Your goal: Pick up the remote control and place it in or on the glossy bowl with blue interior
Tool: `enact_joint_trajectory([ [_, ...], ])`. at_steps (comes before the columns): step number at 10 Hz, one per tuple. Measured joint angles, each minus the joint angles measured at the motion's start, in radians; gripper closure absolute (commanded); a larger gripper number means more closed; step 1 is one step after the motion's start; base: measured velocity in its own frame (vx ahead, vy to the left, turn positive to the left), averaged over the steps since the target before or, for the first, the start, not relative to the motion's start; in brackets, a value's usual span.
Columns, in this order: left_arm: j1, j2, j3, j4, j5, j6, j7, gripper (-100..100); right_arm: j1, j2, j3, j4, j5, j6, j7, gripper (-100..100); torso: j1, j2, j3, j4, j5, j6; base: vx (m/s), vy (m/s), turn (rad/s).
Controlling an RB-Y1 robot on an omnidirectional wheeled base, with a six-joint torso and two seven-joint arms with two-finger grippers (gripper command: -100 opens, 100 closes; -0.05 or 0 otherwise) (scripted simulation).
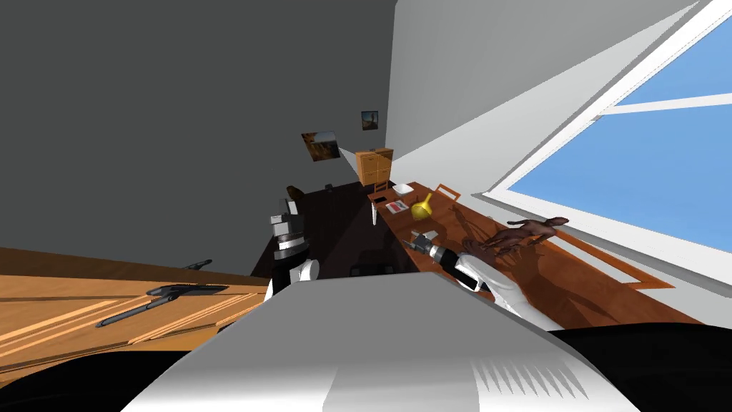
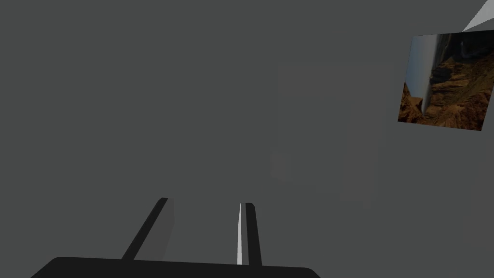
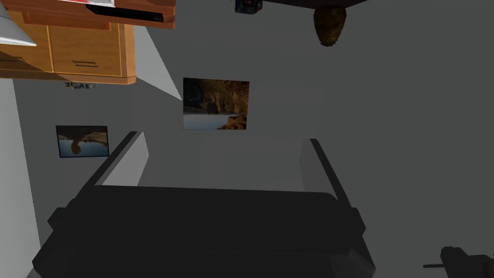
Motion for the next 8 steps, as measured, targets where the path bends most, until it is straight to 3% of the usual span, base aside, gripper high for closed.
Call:
enact_joint_trajectory([
  [2,0.000,0.000,0.000,0.000,0.000,0.000,0.000,0,-0.007,-0.033,0.022,0.051,0.055,-0.001,0.023,-100,0.000,0.000,0.000,0.000,0.000,0.000,0.035,-0.016,0.157],
  [3,0.000,0.000,0.000,0.000,0.000,0.000,0.000,0,-0.001,-0.054,0.021,0.090,0.077,-0.022,0.047,-100,0.000,-0.001,0.000,0.000,0.000,-0.001,0.033,-0.019,0.099],
  [5,0.000,0.000,0.000,0.000,0.000,0.000,0.000,0,0.021,-0.091,0.035,0.109,0.127,-0.024,0.074,-100,0.000,-0.001,0.000,0.000,0.000,-0.001,0.040,-0.019,0.159],
  [8,0.000,0.000,0.000,0.000,0.000,0.000,0.000,0,0.005,-0.140,0.066,0.172,0.199,-0.030,0.100,-100,0.000,-0.001,0.000,0.000,0.000,0.000,0.043,-0.015,0.153],
])
